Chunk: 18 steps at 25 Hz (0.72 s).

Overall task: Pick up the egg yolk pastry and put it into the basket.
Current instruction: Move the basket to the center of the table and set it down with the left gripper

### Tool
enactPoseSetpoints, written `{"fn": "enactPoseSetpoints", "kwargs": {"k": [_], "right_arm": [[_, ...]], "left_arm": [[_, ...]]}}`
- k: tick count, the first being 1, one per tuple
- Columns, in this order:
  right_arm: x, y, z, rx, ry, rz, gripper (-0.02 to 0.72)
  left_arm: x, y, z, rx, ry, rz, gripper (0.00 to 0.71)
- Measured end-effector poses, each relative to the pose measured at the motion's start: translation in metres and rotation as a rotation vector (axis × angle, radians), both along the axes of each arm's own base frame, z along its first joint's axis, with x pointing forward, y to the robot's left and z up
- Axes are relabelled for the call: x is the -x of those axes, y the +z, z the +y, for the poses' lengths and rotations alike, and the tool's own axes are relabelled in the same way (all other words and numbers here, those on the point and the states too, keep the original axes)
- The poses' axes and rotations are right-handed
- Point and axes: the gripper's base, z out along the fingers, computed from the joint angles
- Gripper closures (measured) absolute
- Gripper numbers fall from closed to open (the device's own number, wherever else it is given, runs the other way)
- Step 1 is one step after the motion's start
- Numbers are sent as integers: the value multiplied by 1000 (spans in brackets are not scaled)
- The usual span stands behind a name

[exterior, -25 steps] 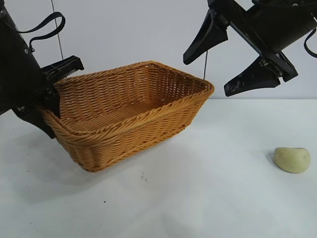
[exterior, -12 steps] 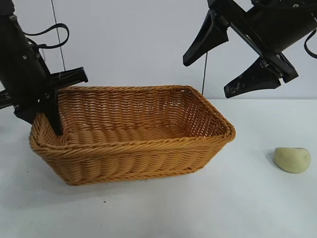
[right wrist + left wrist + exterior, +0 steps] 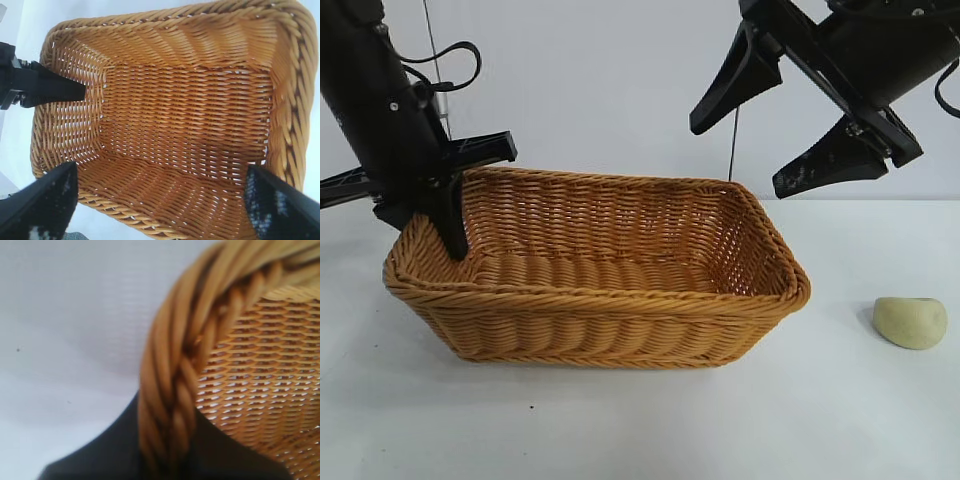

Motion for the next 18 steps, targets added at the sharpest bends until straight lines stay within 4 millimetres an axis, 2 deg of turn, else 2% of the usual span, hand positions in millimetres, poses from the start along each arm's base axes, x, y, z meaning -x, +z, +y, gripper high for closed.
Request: {"fn": "enactPoseSetpoints", "kwargs": {"k": [4, 10, 18], "right_arm": [[0, 0, 0, 1, 0, 0, 57], [0, 0, 0, 1, 0, 0, 57], [0, 0, 0, 3, 1, 0, 57]], "left_arm": [[-2, -5, -1, 4, 6, -8, 627], [-4, -22, -6, 45, 24, 31, 627], [-5, -23, -6, 45, 19, 27, 626]]}}
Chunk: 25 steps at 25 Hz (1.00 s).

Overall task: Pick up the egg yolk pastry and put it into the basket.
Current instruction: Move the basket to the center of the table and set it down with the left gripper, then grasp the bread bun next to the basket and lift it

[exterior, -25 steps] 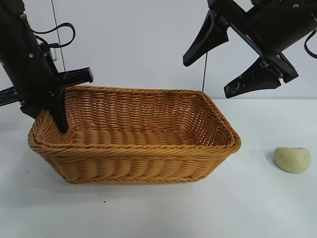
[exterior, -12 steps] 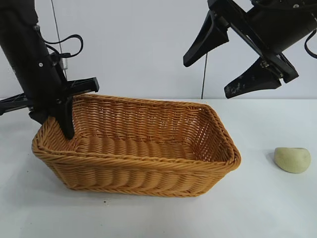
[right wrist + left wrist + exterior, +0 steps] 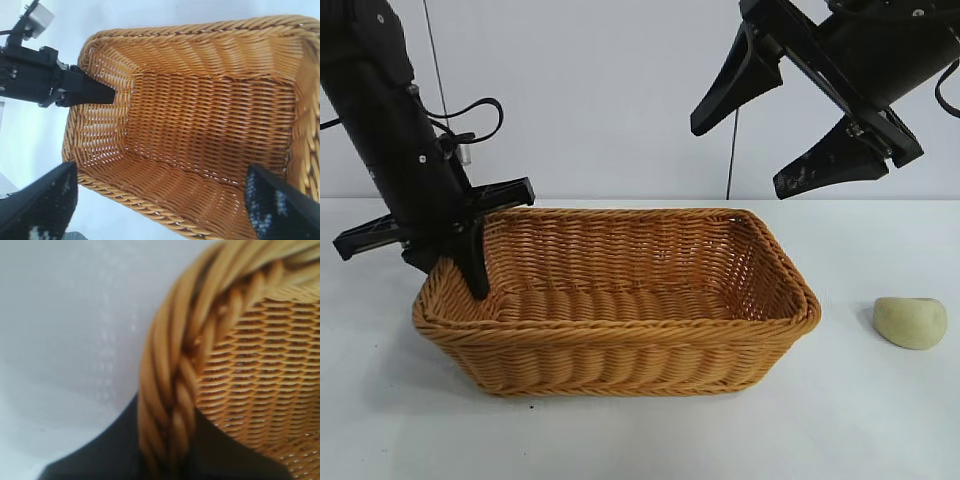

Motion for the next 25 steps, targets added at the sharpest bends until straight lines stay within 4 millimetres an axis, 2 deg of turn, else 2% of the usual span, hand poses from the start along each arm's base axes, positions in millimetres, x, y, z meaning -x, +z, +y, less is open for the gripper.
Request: {"fn": "enactPoseSetpoints", "kwargs": {"k": [2, 4, 8, 10, 11, 17, 25], "right_arm": [[0, 0, 0, 0, 1, 1, 57], [0, 0, 0, 0, 1, 1, 57], [0, 0, 0, -1, 3, 3, 57], [0, 0, 0, -1, 3, 3, 57], [0, 0, 0, -1, 3, 3, 57], [1, 0, 0, -1, 5, 5, 57], [1, 0, 0, -2, 10, 10, 57]], "left_arm": [[0, 0, 0, 0, 0, 0, 607], [0, 0, 0, 3, 2, 1, 541], [0, 0, -1, 9, 7, 3, 276], [0, 0, -1, 10, 6, 5, 172], [0, 1, -1, 9, 4, 7, 142], [1, 10, 0, 5, -8, -7, 97], [-10, 64, 3, -57, -99, -63, 97]]}}
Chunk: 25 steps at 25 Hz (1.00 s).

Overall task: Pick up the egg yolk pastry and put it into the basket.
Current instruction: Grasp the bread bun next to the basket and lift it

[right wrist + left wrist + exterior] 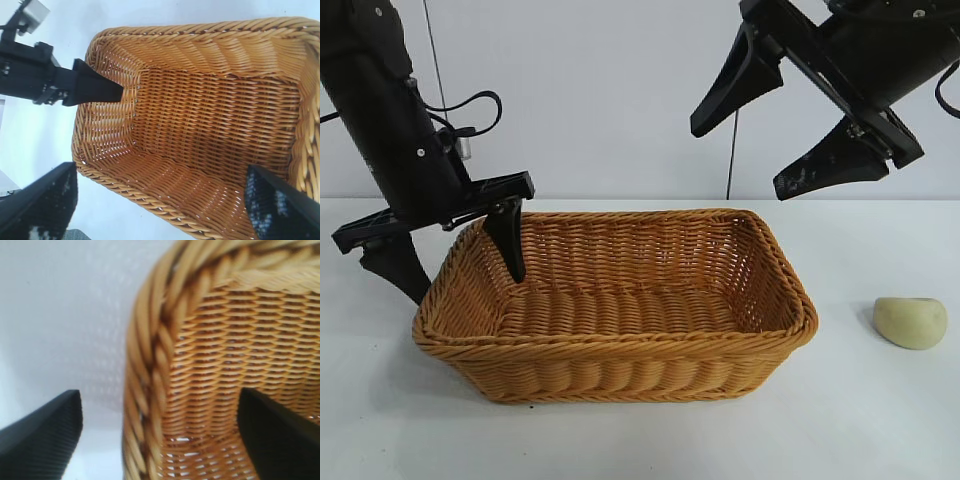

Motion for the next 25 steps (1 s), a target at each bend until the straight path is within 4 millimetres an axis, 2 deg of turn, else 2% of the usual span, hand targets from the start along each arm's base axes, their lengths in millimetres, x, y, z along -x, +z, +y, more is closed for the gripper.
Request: {"fn": "enactPoseSetpoints", "kwargs": {"k": [4, 9, 12, 14, 20, 25], "right_arm": [[0, 0, 0, -1, 3, 3, 57], [0, 0, 0, -1, 4, 4, 57], [0, 0, 0, -1, 4, 4, 57], [0, 0, 0, -1, 4, 4, 57], [0, 0, 0, -1, 4, 4, 57], [1, 0, 0, -3, 6, 7, 57]], "left_arm": [[-5, 21, 2, -31, -26, -34, 97], [-6, 22, 6, -82, -44, -37, 97], [-7, 22, 15, -122, -42, -34, 97], [-10, 22, 27, -128, -17, -34, 97], [-19, 21, 82, -167, 88, -18, 99], [-19, 27, 112, -173, 143, -18, 100]]}}
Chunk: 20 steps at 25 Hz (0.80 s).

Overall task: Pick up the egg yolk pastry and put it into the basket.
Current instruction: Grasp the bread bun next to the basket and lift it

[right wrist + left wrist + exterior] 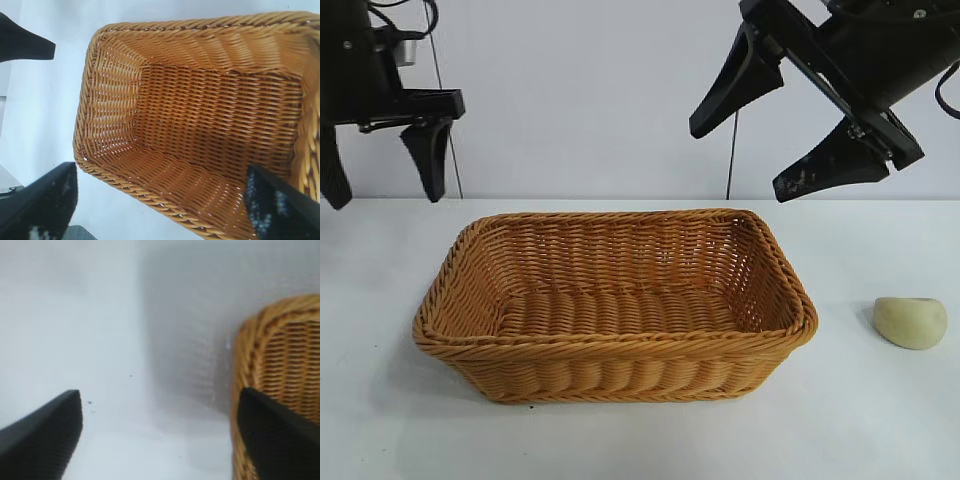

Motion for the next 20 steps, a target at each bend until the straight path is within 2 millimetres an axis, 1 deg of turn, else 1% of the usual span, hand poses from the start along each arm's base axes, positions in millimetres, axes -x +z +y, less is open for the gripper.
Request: {"fn": "enactPoseSetpoints", "kwargs": {"k": [2, 6, 8, 12, 15, 17, 20], "right_arm": [[0, 0, 0, 0, 0, 0, 57], [0, 0, 0, 0, 1, 1, 57], [0, 0, 0, -1, 2, 2, 57], [1, 0, 0, -2, 9, 9, 57], [2, 0, 1, -4, 12, 14, 57], [2, 0, 1, -4, 12, 14, 57], [2, 0, 1, -4, 12, 14, 57]], "left_arm": [[2, 8, 4, -2, -1, -21, 100], [9, 31, 5, -4, -7, -77, 100], [15, 46, 6, -11, -9, -112, 100], [32, 84, 7, -29, -14, -210, 100], [53, 110, 8, -28, -13, -271, 100], [71, 118, 8, -30, -13, -281, 100], [104, 119, 10, -43, -15, -269, 100]]}}
